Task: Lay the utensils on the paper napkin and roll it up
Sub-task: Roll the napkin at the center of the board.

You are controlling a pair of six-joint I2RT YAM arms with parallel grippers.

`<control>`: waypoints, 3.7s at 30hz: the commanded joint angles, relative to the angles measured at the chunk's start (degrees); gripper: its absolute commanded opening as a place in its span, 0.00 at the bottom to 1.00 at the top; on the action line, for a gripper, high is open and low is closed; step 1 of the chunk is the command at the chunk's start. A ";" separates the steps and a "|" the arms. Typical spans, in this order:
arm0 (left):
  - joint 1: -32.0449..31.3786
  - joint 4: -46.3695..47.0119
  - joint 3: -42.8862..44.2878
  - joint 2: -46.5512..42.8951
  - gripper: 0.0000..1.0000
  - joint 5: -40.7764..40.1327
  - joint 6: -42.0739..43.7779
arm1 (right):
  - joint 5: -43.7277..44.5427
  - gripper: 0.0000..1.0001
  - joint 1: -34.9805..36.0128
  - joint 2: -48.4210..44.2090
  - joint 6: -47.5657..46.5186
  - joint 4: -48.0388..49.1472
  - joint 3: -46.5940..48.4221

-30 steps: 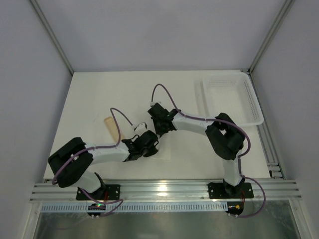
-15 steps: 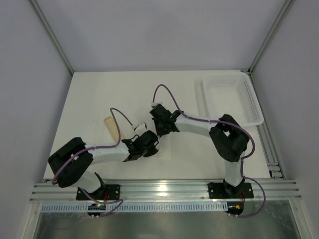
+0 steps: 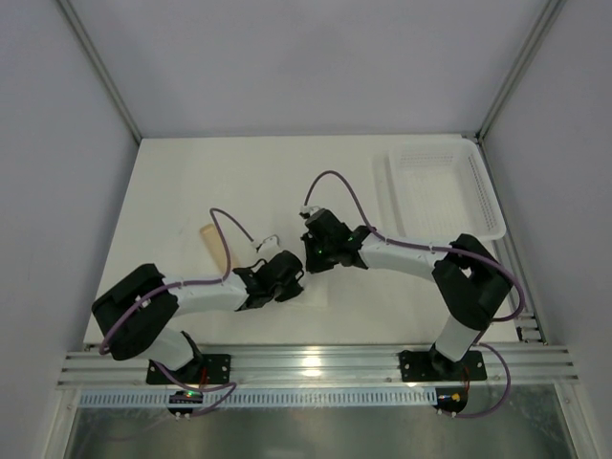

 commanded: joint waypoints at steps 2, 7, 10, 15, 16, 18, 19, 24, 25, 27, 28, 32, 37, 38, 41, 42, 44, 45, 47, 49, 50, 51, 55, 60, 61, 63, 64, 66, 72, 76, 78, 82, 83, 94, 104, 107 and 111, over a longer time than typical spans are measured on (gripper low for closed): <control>-0.34 -6.32 -2.55 1.67 0.00 -1.26 0.59 | -6.25 0.04 0.05 -1.37 1.38 6.61 -3.22; -0.34 -5.96 -2.55 1.76 0.00 -1.17 0.59 | -7.48 0.04 -0.04 -0.75 2.00 9.79 -5.77; -0.34 -6.05 -2.55 1.41 0.00 -1.44 0.41 | -7.92 0.04 0.05 0.22 2.35 10.84 -6.48; -0.52 -6.66 -2.72 0.97 0.00 -1.70 0.15 | -8.63 0.04 0.05 1.19 2.79 11.90 -7.35; -0.52 -6.58 -2.64 1.06 0.00 -1.79 0.15 | -8.54 0.03 0.05 1.01 2.88 12.34 -7.62; -0.52 -6.75 -2.63 0.97 0.00 -1.87 0.15 | -8.10 0.04 -0.04 0.40 2.70 12.78 -8.32; -0.52 -6.75 -2.63 0.97 0.00 -1.88 0.15 | -7.84 0.04 -0.04 0.39 2.62 12.69 -8.32; -0.61 -7.28 -2.28 0.71 0.00 -2.14 0.32 | -5.21 0.03 -0.04 1.89 1.48 12.25 -8.15; -0.61 -7.37 -2.37 0.53 0.00 -2.31 0.41 | -4.94 0.04 -0.04 2.24 1.30 12.25 -8.15; -0.61 -7.28 -2.28 -0.26 0.00 -2.49 0.76 | -4.50 0.04 -0.04 3.29 0.95 11.99 -7.80; -0.69 -7.46 -2.20 -0.61 0.00 -2.75 1.11 | -4.32 0.04 -0.04 3.64 0.86 11.90 -7.71; -1.39 -10.00 -1.32 -2.46 0.00 -6.26 1.99 | -4.32 0.03 -0.04 5.22 0.86 12.34 -7.80; -2.71 -13.87 0.97 -4.04 0.00 -8.73 3.05 | -3.80 0.04 -0.04 6.28 0.77 11.99 -7.71; -2.89 -14.13 1.14 -4.13 0.00 -9.08 3.22 | -3.79 0.04 -0.04 6.28 0.60 11.99 -7.71; -3.68 -16.23 2.46 -4.57 0.02 -10.92 3.66 | -3.71 0.04 -0.04 6.28 0.33 11.90 -7.62; -4.12 -17.03 2.90 -4.74 0.04 -11.71 3.84 | -3.79 0.04 0.05 6.37 0.24 11.90 -7.45; -4.47 -20.01 4.30 -5.62 0.09 -14.00 4.01 | -4.06 0.04 -0.04 6.72 0.15 11.90 -7.53; -4.56 -20.90 4.57 -6.15 0.10 -14.79 4.27 | -4.15 0.04 -0.04 6.64 0.15 11.99 -7.53; -4.47 -23.61 5.01 -8.33 0.17 -17.60 4.28 | -4.23 0.04 -0.04 6.81 0.15 12.08 -7.71; -4.47 -25.47 5.27 -9.75 0.25 -20.23 4.36 | -4.32 0.04 -0.04 6.81 0.15 12.16 -7.71; -4.39 -26.61 5.62 -10.45 0.27 -21.11 4.54 | -4.41 0.04 -0.04 6.81 0.24 12.25 -7.71; -4.38 -29.05 6.06 -11.50 0.30 -22.17 4.71 | -4.50 0.04 -0.04 6.72 0.16 12.25 -7.71; -2.89 -33.38 6.86 -14.05 0.45 -24.11 5.42 | -4.94 0.04 0.05 7.16 0.15 12.60 -7.71; 2.99 -31.81 5.37 -16.43 0.54 -20.69 8.84 | -5.46 0.04 -0.04 7.25 0.07 12.87 -7.79; 3.78 -31.46 5.19 -16.61 0.55 -20.25 9.37 | -5.38 0.04 -0.04 7.25 -0.02 12.87 -7.71; 5.80 -30.75 4.49 -17.05 0.56 -18.59 10.34 | -5.46 0.04 -0.04 7.25 -0.02 12.87 -7.71; 6.51 -29.53 4.14 -17.48 0.57 -17.88 10.69 | -5.55 0.04 -0.04 7.25 -0.02 12.87 -7.71; 8.79 -27.95 2.82 -17.93 0.58 -15.25 11.57 | -5.55 0.03 -0.04 7.25 -0.11 12.95 -7.62; 10.91 -22.32 1.23 -16.88 0.56 -12.16 12.98 | -6.08 0.04 -0.04 7.42 -0.11 13.04 -7.62; 11.17 -20.12 1.14 -16.17 0.56 -11.28 13.15 | -6.69 0.04 -0.04 7.69 0.15 13.22 -7.62; 11.43 -19.15 0.97 -15.73 0.56 -10.93 13.07 | -6.70 0.04 -0.04 7.78 0.15 13.22 -7.53; 12.05 -17.22 0.79 -14.24 0.56 -8.56 13.33 | -6.78 0.04 -0.04 7.95 0.07 13.22 -7.44; 12.05 -16.43 0.71 -14.06 0.55 -6.90 13.50 | -6.78 0.04 -0.04 8.04 -0.02 13.04 -7.36; 12.05 -1.76 -3.43 -10.83 0.41 4.62 10.96 | -7.92 0.04 -0.13 8.92 0.07 12.78 -6.57; 11.96 3.27 -0.53 -3.51 0.23 7.62 10.34 | -7.84 0.04 -0.04 9.18 0.15 12.43 -6.56; 12.05 2.66 -0.79 -4.39 0.07 6.22 10.08 | -7.75 0.04 -0.04 9.10 0.15 12.34 -6.56; 11.96 -2.35 -0.52 -6.93 0.06 3.93 9.29 | -8.01 0.04 -0.04 9.36 0.07 12.34 -6.48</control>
